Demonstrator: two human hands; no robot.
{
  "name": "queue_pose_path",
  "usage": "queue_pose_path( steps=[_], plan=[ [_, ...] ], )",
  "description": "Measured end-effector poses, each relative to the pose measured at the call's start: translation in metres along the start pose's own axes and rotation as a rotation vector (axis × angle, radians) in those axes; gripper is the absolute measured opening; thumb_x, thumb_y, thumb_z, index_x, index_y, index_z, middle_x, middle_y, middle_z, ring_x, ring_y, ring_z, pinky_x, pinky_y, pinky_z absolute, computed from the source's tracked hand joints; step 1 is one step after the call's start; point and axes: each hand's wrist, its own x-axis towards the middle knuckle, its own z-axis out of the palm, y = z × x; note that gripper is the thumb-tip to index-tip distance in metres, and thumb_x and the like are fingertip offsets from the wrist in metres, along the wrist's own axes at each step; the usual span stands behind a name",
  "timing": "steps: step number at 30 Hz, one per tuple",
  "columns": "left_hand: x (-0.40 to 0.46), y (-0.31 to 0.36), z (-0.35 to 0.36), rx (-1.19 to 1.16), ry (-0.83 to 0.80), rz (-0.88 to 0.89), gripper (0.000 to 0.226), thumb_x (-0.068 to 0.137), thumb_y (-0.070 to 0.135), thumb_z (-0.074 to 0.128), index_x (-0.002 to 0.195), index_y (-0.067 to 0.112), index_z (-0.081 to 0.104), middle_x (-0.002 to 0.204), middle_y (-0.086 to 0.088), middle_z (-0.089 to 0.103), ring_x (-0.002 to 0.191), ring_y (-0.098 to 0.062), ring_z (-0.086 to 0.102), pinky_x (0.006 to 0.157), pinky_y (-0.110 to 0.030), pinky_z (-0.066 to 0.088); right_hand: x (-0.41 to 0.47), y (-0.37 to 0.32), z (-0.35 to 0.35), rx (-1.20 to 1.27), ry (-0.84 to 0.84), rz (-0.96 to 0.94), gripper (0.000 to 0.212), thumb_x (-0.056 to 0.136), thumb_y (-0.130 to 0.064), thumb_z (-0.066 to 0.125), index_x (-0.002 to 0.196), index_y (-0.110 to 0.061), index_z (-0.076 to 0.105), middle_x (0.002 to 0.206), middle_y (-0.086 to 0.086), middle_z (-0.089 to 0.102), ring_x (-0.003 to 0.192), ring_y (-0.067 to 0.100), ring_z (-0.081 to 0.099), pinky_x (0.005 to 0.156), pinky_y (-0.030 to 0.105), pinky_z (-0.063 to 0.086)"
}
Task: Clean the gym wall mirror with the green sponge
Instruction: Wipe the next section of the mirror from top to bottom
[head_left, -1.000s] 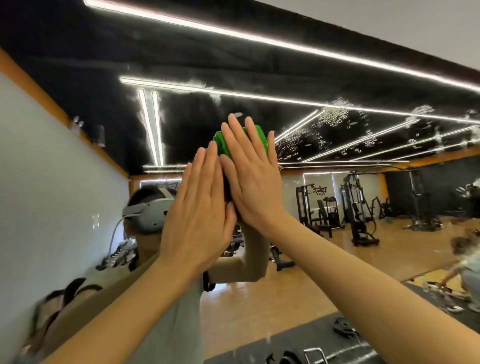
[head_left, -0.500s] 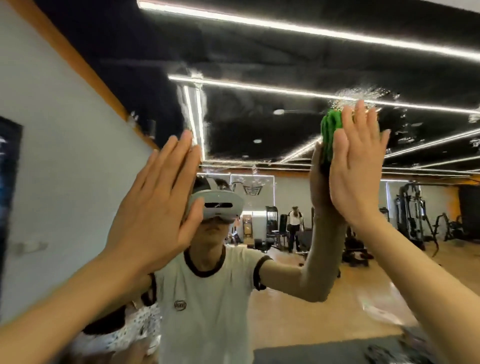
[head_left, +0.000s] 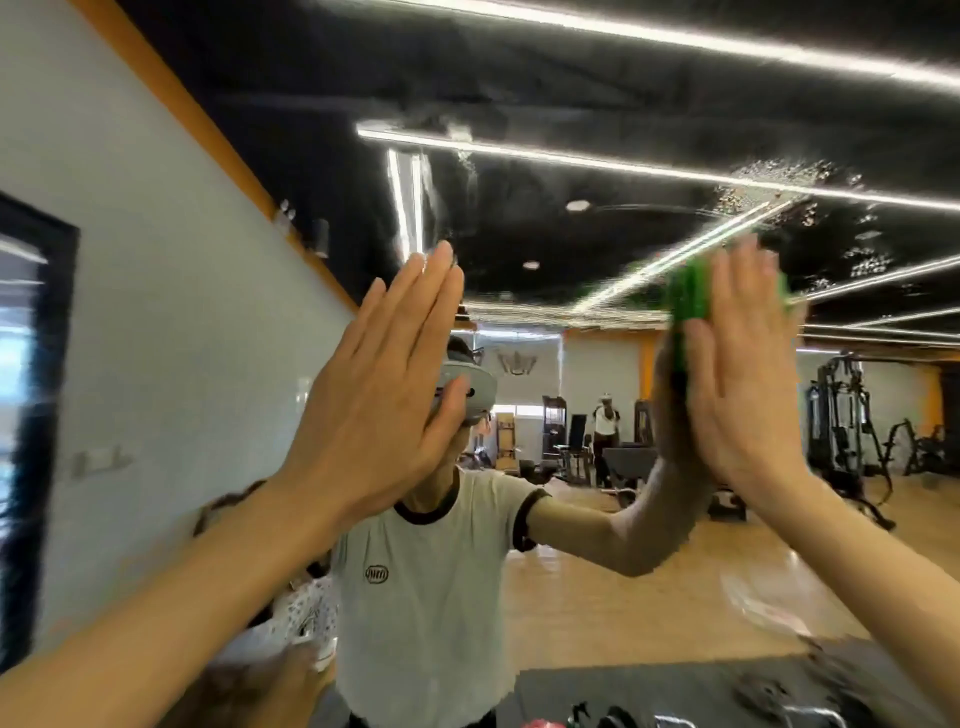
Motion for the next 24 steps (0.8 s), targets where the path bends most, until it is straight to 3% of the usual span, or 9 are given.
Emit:
queue_pose_path(
  steps=[2,4,7,9,11,14,16,21,24],
  plan=[
    [-0.013,-0.009,-0.009,0.023,0.012,-0.003,0.066,0.103,0.032,0.032,0.161,0.006,0.016,0.169,-0.009,0.011,0.157,-0.021,0.006,0.127,-0.031,-0.003,-0.004,-0.01,0.001,0.035,0.076,0.184,0.055,0.107,-0.029,0.018,0.16,-0.017,0.008,0.169,0.005,0.0,0.155,0.018,-0.006,0.126,0.05,-0.003],
    [-0.029,-0.024,-0.017,0.062,0.012,-0.054,0.065,0.104,0.031,0.031,0.161,0.006,0.014,0.17,-0.009,0.01,0.157,-0.021,0.004,0.127,-0.031,-0.004,-0.003,-0.057,0.014,0.034,0.107,0.167,0.055,0.105,-0.028,0.017,0.159,-0.016,0.013,0.169,0.008,0.007,0.156,0.023,0.002,0.126,0.053,0.005],
    [-0.041,-0.036,-0.019,0.082,0.006,-0.165,0.067,0.104,0.035,0.032,0.161,0.005,0.014,0.169,-0.011,0.011,0.157,-0.021,0.005,0.126,-0.03,-0.005,-0.014,-0.125,0.041,0.004,0.02,-0.293,0.054,0.104,-0.027,0.024,0.157,-0.015,0.018,0.166,0.01,0.019,0.154,0.026,0.013,0.125,0.051,0.009],
    [-0.042,-0.036,-0.017,0.073,0.017,-0.194,0.068,0.104,0.038,0.03,0.162,0.007,0.013,0.17,-0.01,0.011,0.157,-0.019,0.003,0.126,-0.029,-0.006,-0.012,-0.118,0.04,-0.055,-0.061,-0.546,0.054,0.106,-0.03,0.029,0.156,-0.015,0.018,0.165,0.008,0.018,0.154,0.024,0.014,0.125,0.047,0.007],
    [-0.043,-0.036,-0.014,0.071,0.038,-0.186,0.068,0.104,0.038,0.029,0.162,0.008,0.012,0.17,-0.009,0.011,0.157,-0.016,0.0,0.126,-0.029,-0.005,-0.004,-0.079,0.026,-0.043,-0.073,-0.496,0.055,0.107,-0.031,0.03,0.159,-0.015,0.02,0.167,0.007,0.015,0.155,0.021,0.011,0.127,0.041,0.003],
    [-0.044,-0.039,-0.012,0.075,0.053,-0.178,0.068,0.104,0.039,0.029,0.162,0.008,0.011,0.17,-0.008,0.008,0.157,-0.016,0.0,0.126,-0.029,-0.005,-0.002,-0.029,0.006,0.067,-0.02,-0.056,0.056,0.107,-0.032,0.027,0.161,-0.018,0.018,0.17,0.0,0.005,0.156,0.012,-0.002,0.127,0.045,0.0],
    [-0.045,-0.039,-0.011,0.064,0.059,-0.174,0.067,0.105,0.039,0.027,0.162,0.007,0.012,0.17,-0.008,0.009,0.157,-0.018,0.002,0.126,-0.03,-0.004,-0.004,-0.046,0.011,0.079,0.051,0.072,0.056,0.107,-0.03,0.024,0.161,-0.016,0.016,0.169,0.001,0.005,0.155,0.011,-0.004,0.126,0.046,-0.002],
    [-0.045,-0.039,-0.011,0.065,0.036,-0.175,0.067,0.105,0.038,0.028,0.162,0.007,0.013,0.17,-0.008,0.01,0.157,-0.018,0.005,0.127,-0.031,-0.001,0.017,-0.171,0.055,0.033,0.068,-0.305,0.053,0.103,-0.023,0.033,0.155,-0.012,0.034,0.163,0.01,0.028,0.153,0.027,0.019,0.125,0.046,0.005],
    [-0.046,-0.039,-0.011,0.059,0.042,-0.182,0.067,0.104,0.037,0.029,0.161,0.006,0.015,0.17,-0.009,0.012,0.157,-0.02,0.007,0.127,-0.033,0.001,0.034,-0.164,0.052,-0.053,0.025,-0.443,0.055,0.103,-0.031,0.029,0.155,-0.014,0.032,0.164,0.01,0.028,0.153,0.026,0.019,0.124,0.046,0.002]
  ],
)
